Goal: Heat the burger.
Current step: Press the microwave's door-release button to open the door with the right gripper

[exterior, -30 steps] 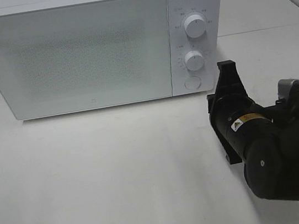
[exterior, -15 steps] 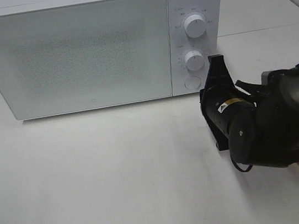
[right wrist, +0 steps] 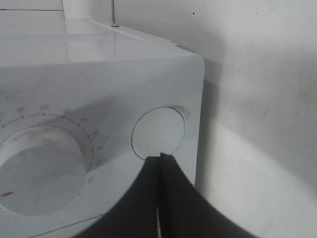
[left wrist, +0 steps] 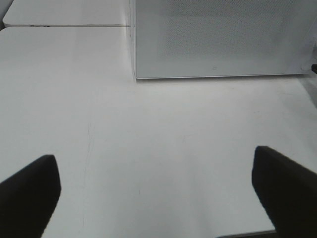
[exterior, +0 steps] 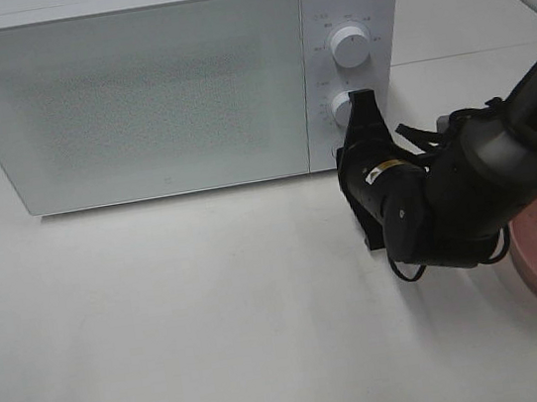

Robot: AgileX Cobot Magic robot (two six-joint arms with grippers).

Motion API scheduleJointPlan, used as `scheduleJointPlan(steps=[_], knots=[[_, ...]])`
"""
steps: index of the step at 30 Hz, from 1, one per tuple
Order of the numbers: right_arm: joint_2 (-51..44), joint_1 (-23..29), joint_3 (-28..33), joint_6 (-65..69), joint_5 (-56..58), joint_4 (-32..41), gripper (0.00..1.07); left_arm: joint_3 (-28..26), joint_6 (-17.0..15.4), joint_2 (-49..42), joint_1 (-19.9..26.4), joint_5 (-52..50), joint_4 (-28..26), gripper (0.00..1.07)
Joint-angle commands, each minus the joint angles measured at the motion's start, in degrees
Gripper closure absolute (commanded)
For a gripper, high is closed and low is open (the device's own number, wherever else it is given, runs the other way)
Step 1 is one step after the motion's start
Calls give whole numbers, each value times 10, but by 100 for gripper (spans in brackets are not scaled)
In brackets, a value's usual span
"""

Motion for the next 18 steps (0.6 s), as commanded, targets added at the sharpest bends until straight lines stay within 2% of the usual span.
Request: scheduleJointPlan(steps=[1,8,18], knots=[[1,-9,-12,-1,1,-5,107,1,-1,-3,2,1,-1,9],[3,-30,-24,-11,19,-9,107,1,-1,-3,2,1,-1,9],[33,-30,-42,0,23,-11,107,1,-1,-3,2,1,-1,9]])
